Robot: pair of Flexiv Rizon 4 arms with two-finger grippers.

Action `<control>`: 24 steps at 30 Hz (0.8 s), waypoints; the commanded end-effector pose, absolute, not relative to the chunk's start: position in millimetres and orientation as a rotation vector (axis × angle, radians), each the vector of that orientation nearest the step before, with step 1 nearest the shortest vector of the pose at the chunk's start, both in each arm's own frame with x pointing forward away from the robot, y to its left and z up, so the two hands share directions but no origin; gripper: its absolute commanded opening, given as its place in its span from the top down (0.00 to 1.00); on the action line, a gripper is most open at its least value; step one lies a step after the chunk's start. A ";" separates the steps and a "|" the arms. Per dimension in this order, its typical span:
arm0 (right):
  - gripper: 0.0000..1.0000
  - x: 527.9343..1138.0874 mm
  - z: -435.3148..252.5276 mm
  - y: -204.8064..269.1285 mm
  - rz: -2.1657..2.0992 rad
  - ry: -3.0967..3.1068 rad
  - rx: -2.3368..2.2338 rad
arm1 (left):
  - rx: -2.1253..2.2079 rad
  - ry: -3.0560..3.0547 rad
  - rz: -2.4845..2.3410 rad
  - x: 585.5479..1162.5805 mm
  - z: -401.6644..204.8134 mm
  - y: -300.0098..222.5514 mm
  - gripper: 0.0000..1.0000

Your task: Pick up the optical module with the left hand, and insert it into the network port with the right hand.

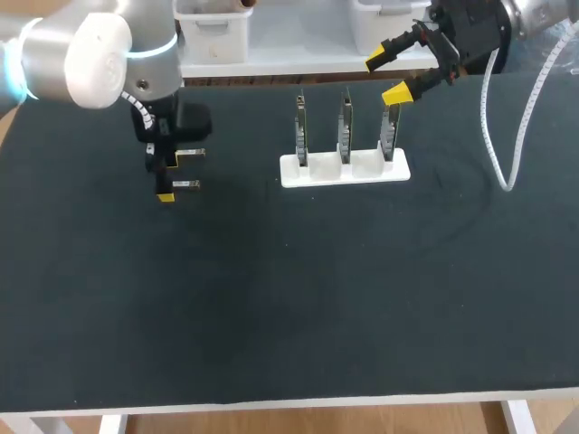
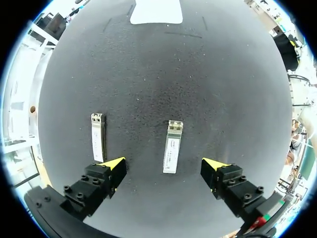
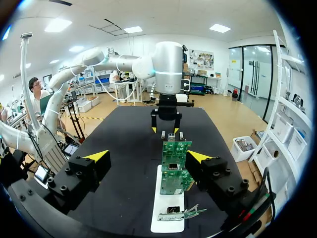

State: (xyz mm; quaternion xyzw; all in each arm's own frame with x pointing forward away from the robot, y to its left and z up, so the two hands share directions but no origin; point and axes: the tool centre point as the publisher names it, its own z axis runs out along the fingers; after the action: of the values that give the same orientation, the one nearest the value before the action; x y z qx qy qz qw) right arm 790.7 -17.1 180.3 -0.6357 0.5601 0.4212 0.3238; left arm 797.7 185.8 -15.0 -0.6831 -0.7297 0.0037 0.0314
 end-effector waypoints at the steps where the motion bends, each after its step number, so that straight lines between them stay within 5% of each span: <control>1: 0.00 789.3 180.8 -17.1 1.102 1.471 -1.667 | -2.103 -2.239 0.014 801.1 -15.4 185.4 0.00; 24: 0.00 789.3 180.8 -17.1 1.102 1.471 -1.667 | -2.101 -2.244 0.033 800.9 -22.2 186.9 0.00</control>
State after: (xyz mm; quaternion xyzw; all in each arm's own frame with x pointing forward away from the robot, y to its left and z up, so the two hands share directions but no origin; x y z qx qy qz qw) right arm 790.7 -17.1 180.3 -0.6357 0.5601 0.4212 0.3238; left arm 798.0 186.0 -19.8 -0.6826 -0.7300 0.0090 0.0313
